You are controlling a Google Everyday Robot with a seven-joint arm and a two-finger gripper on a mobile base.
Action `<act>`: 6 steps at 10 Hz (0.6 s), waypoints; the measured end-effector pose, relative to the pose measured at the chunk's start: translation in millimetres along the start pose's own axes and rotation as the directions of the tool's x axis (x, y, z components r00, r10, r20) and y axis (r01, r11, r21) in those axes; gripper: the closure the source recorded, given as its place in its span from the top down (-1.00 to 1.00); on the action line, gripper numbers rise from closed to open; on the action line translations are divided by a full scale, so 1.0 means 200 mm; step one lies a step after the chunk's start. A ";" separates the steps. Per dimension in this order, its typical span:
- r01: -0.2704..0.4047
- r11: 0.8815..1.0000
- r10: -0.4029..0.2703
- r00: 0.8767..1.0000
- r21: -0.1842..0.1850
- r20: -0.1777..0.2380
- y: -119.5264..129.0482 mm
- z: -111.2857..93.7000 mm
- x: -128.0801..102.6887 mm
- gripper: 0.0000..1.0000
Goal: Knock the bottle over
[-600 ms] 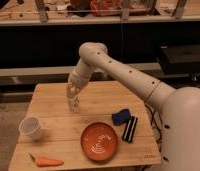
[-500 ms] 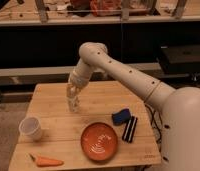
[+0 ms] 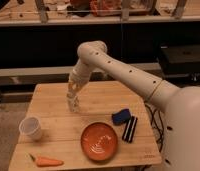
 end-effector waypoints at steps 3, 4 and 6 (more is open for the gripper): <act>0.037 0.999 -0.037 0.987 -0.004 -0.155 -0.06 -0.09 0.16 -1.00; 0.060 0.998 -0.059 0.983 0.001 -0.171 -0.09 -0.09 0.19 -1.00; 0.092 0.996 -0.090 0.975 0.001 -0.202 -0.07 -0.02 0.29 -1.00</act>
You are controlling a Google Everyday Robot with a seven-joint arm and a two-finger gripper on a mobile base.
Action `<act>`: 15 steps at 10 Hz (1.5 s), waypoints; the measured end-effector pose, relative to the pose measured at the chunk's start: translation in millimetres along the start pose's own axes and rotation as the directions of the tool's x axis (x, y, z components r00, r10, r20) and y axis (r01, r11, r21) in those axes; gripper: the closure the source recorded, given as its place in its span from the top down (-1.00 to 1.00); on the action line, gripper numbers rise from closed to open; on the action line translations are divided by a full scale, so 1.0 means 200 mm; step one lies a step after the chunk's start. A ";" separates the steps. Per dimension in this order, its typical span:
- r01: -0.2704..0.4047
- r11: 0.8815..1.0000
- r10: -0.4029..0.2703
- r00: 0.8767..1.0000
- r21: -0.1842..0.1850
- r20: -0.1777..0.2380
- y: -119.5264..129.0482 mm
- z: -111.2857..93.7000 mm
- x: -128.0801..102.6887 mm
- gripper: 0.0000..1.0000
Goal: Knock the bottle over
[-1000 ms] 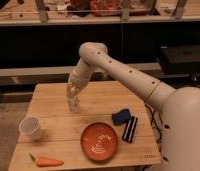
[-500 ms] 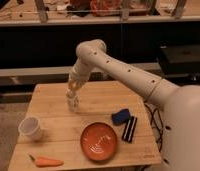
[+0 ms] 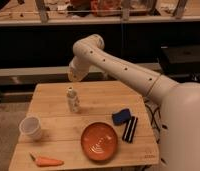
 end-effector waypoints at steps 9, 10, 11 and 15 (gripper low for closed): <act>-0.076 0.997 0.075 0.996 0.026 0.042 0.19 0.39 0.12 -1.00; -0.095 0.995 0.093 0.994 0.025 0.051 0.21 0.44 0.10 -1.00; -0.111 0.994 0.110 0.992 0.023 0.060 0.23 0.49 0.08 -1.00; -0.122 0.991 0.113 0.981 0.049 0.157 0.15 0.52 -0.17 -1.00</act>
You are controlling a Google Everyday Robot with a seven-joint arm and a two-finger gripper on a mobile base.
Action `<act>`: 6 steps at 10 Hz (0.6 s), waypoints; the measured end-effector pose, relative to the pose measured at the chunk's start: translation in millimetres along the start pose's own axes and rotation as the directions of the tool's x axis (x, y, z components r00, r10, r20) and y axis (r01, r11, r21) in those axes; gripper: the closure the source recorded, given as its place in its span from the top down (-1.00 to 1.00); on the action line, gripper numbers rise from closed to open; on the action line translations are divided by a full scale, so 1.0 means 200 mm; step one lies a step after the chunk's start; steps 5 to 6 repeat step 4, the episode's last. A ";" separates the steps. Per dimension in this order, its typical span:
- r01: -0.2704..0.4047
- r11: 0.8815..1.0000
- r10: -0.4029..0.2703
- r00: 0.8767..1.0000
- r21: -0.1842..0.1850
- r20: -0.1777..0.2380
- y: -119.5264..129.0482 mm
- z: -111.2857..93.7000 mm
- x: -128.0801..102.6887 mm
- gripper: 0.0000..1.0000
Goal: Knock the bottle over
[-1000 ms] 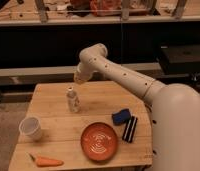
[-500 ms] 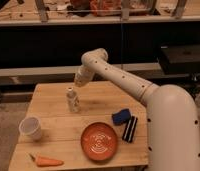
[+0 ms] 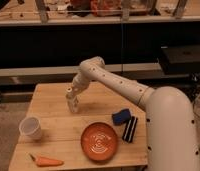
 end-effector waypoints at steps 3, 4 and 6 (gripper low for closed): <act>0.042 0.998 -0.035 0.991 -0.051 0.126 -0.01 -0.11 -0.38 -1.00; 0.042 0.997 -0.033 0.989 -0.063 0.142 0.00 -0.17 -0.51 -1.00; 0.042 0.997 -0.033 0.989 -0.063 0.142 0.00 -0.17 -0.51 -1.00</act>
